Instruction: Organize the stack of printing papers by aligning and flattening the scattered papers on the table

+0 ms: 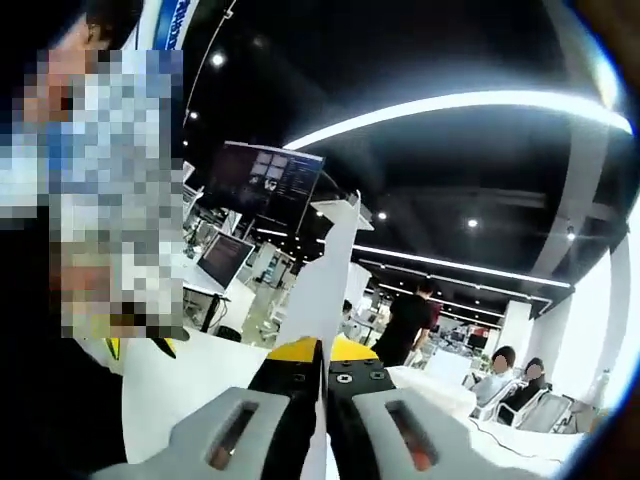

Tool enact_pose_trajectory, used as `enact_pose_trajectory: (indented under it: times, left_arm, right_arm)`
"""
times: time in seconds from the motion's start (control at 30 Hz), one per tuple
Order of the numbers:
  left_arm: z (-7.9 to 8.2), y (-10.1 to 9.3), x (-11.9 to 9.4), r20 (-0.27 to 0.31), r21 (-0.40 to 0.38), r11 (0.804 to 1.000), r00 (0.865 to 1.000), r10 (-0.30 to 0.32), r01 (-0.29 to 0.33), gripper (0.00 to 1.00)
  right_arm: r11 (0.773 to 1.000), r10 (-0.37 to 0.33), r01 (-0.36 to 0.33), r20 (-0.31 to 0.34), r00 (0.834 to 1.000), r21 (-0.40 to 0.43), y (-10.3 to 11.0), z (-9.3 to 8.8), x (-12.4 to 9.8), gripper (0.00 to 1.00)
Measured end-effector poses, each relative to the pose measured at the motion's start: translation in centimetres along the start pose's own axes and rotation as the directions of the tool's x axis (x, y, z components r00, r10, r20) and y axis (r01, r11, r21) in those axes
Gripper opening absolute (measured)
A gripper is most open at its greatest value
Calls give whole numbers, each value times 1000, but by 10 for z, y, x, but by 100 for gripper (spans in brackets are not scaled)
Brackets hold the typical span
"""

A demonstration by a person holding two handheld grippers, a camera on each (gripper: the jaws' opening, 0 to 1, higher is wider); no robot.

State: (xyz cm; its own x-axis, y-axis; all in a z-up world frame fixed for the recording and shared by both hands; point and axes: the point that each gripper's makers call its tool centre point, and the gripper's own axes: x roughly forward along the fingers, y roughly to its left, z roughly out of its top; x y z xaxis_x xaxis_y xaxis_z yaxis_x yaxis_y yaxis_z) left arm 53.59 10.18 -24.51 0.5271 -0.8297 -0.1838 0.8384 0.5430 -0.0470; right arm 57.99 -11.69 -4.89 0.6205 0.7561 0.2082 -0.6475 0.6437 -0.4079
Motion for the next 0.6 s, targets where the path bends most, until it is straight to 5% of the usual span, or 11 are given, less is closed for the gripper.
enact_pose_trajectory:
  times: [0.6]
  left_arm:
    - [11, 4, 0, 57, -17, 1000, 998, 7, -6, 74]
  right_arm:
    - [988, 86, -97, 95, 992, 119, 13, 24, -2, 0]
